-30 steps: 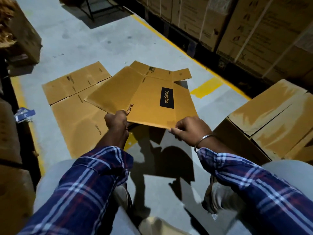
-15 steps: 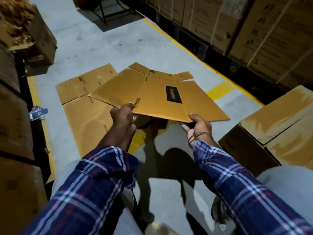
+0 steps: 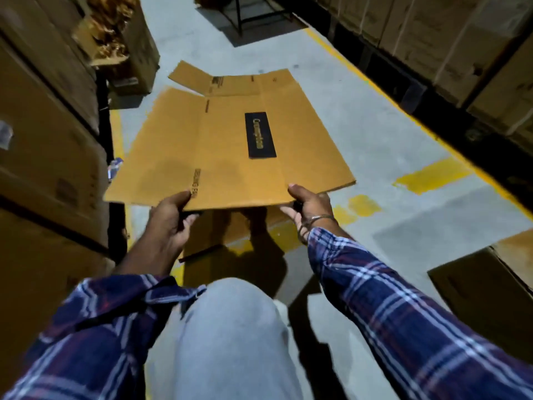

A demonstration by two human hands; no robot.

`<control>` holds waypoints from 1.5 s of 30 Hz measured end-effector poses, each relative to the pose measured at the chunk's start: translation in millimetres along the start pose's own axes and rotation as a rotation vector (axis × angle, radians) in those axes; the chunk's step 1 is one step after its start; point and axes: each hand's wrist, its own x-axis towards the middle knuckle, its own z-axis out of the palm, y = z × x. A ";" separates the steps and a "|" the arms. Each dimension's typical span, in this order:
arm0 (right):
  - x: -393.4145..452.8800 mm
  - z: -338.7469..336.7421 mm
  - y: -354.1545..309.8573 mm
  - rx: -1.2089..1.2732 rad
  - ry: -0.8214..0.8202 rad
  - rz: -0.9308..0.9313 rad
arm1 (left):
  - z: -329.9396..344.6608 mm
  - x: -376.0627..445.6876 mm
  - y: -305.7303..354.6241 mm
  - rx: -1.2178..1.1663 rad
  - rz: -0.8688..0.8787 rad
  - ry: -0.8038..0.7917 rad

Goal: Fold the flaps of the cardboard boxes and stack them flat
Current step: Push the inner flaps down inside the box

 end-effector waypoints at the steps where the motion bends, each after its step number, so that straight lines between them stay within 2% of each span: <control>1: 11.2 -4.6 18.2 -0.019 0.023 0.038 | -13.2 8.0 -11.5 0.002 -0.028 0.032; 4: 40.4 -23.3 70.2 -0.051 0.136 0.130 | -51.8 33.7 -55.3 -0.007 -0.105 0.163; 6: 58.1 -45.7 100.9 -0.046 0.270 0.215 | -72.0 47.4 -86.7 -0.025 -0.158 0.232; 8: 68.0 -73.1 124.2 -0.107 0.399 0.271 | -85.3 55.3 -115.8 -0.074 -0.209 0.239; 9: 74.1 -88.2 133.8 -0.155 0.423 0.294 | -89.3 57.6 -128.8 -0.094 -0.230 0.242; 11: 81.5 -107.2 145.9 -0.250 0.371 0.361 | -94.9 61.5 -150.8 -0.096 -0.256 0.271; 13: 89.8 -117.6 155.3 -0.205 0.458 0.336 | -101.3 68.8 -168.7 -0.080 -0.249 0.305; 16: 92.5 -121.8 162.7 -0.163 0.627 0.160 | -101.7 73.2 -190.1 -0.038 -0.248 0.324; 18: 86.5 -125.9 162.1 -0.261 0.585 0.060 | -96.1 69.0 -199.1 -0.017 -0.273 0.297; 21: 75.2 -133.4 159.2 -0.249 0.466 0.062 | -96.1 58.5 -200.7 0.028 -0.264 0.323; 26: 62.6 -128.5 172.7 -0.202 0.372 0.244 | -137.0 52.2 -193.7 -0.026 -0.274 0.353; 33: 89.3 -103.6 182.7 -0.203 0.451 0.493 | -166.6 83.5 -184.6 -0.137 -0.358 0.423; 36: 116.4 -104.8 179.5 -0.293 0.413 0.442 | -151.9 94.6 -184.9 -0.159 -0.334 0.442; 38: 119.0 -95.3 168.6 -0.225 0.404 0.337 | -135.3 100.3 -184.7 -0.211 -0.275 0.457; 41: 103.2 -77.8 151.2 -0.220 0.244 0.202 | -116.7 93.9 -179.8 -0.287 -0.123 0.477; 45: 82.7 -74.6 143.7 -0.311 0.139 0.069 | -116.6 72.1 -173.2 -0.333 0.015 0.391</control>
